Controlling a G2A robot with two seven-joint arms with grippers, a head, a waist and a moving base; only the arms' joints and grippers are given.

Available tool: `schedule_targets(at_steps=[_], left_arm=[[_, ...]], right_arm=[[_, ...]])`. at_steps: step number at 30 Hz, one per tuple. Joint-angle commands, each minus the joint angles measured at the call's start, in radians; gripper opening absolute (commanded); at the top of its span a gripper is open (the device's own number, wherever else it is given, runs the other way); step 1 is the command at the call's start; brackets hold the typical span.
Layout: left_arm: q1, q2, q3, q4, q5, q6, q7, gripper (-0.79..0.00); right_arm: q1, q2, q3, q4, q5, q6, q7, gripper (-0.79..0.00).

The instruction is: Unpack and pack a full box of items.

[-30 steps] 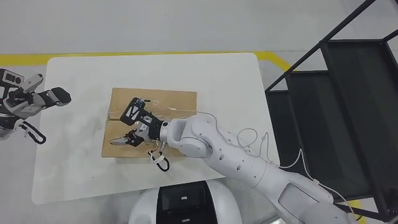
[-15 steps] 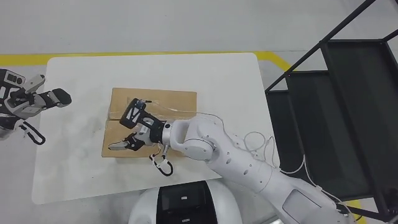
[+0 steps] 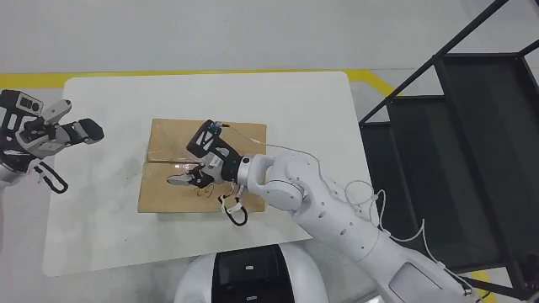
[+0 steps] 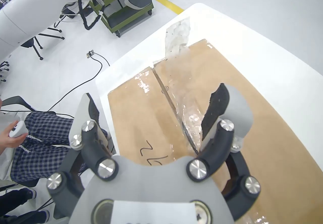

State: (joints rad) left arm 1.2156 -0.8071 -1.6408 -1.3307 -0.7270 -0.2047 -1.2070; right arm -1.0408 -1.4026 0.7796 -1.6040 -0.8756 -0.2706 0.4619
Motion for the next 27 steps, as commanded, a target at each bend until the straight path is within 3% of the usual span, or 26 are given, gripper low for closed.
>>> schedule_targets(at_steps=[1,16,27], left_arm=[[0.004,0.000,-0.003,-0.005,0.004,-0.002,0.005,0.000],[0.050,0.002,-0.063,-0.035,-0.001,0.001,0.018,0.000],[0.059,-0.001,-0.068,-0.047,-0.002,0.002,0.023,0.000]], right_arm=[[0.030,-0.012,-0.021,0.047,0.020,0.006,-0.018,0.000],[0.177,-0.109,-0.195,0.259,0.095,-0.012,-0.054,0.000],[0.161,-0.118,-0.196,0.256,0.062,-0.052,-0.061,0.000]])
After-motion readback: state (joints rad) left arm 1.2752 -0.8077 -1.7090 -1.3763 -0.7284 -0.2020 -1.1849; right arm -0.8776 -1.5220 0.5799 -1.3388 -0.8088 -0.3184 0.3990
